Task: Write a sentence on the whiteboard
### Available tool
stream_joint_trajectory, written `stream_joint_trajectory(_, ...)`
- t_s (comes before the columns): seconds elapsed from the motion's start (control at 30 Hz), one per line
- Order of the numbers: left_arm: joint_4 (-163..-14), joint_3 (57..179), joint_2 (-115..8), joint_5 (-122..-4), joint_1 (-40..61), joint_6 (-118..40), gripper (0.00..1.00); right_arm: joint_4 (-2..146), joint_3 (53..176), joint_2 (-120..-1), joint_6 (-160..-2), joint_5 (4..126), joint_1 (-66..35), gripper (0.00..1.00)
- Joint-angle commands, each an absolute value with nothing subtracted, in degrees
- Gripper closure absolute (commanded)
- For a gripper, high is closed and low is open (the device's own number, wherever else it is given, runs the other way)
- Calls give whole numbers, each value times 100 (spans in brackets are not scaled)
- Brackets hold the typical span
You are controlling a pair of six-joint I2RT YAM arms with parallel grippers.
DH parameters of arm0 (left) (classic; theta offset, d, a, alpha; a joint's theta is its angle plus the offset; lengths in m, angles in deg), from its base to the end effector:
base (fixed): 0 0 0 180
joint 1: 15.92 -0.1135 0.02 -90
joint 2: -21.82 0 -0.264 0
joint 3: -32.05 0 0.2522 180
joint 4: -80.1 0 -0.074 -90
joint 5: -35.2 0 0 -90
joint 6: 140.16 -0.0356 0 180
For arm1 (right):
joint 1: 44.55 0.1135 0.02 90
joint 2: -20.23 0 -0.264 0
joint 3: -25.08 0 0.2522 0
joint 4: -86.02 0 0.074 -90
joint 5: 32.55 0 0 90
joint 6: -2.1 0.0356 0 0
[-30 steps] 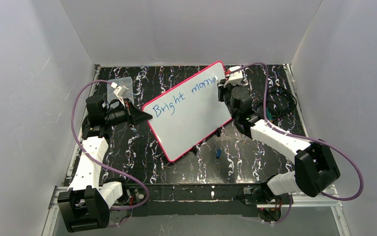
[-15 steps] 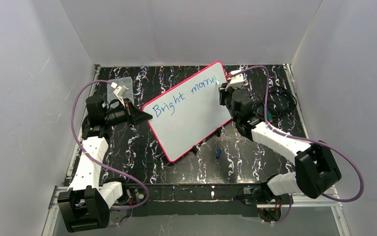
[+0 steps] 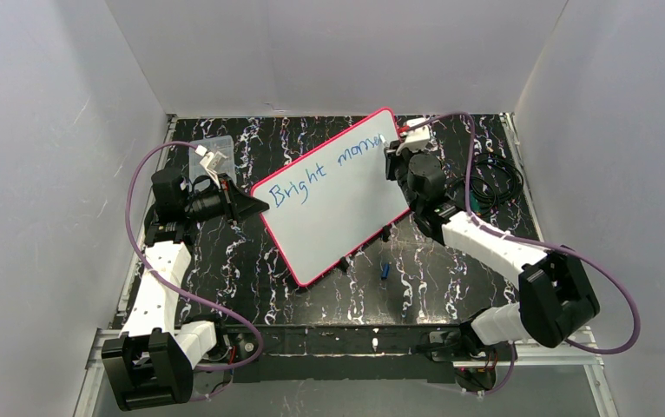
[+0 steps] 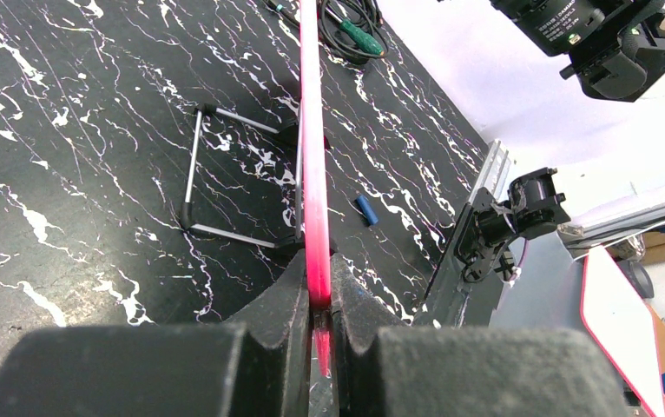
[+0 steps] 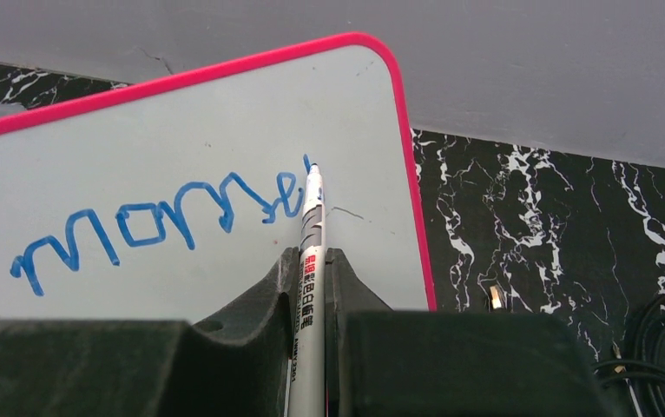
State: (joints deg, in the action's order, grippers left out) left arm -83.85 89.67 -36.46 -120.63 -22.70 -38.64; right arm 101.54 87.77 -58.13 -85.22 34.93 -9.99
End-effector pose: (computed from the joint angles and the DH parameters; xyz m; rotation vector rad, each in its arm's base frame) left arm 0.2205 -0.0065 0.3097 0.5193 1.7462 -1.1121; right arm 0.2683 0.1683 0.3037 -0.1294 1.5714 0.2007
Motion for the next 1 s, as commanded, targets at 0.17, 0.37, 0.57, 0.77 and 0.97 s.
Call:
stream_joint_trajectory(0.17, -8655, 8985, -3452, -12274, -2289, -4005, 100, 10532, 9218, -6048, -8688, 3328, -1017, 99)
stream_joint_trajectory(0.37, -8644, 8985, -3451, -12282, -2289, -4006, 100, 10498, 9227, -6107, -8676, 3271, -1078, 99)
stream_joint_trajectory(0.57, -8648, 8981, -3453, -12275, -2290, -4008, 100, 10441, 9188, -6093, -8621, 3324, -1098, 99)
stream_joint_trajectory(0.77, -8649, 8976, -3426, -12265, -2290, -4006, 100, 10392, 8930, -5949, -8521, 3310, -1099, 99)
stream_joint_trajectory(0.97, -8672, 8968, -3408, -12274, -2292, -3980, 100, 10296, 8692, -5774, -8418, 3361, -1098, 99)
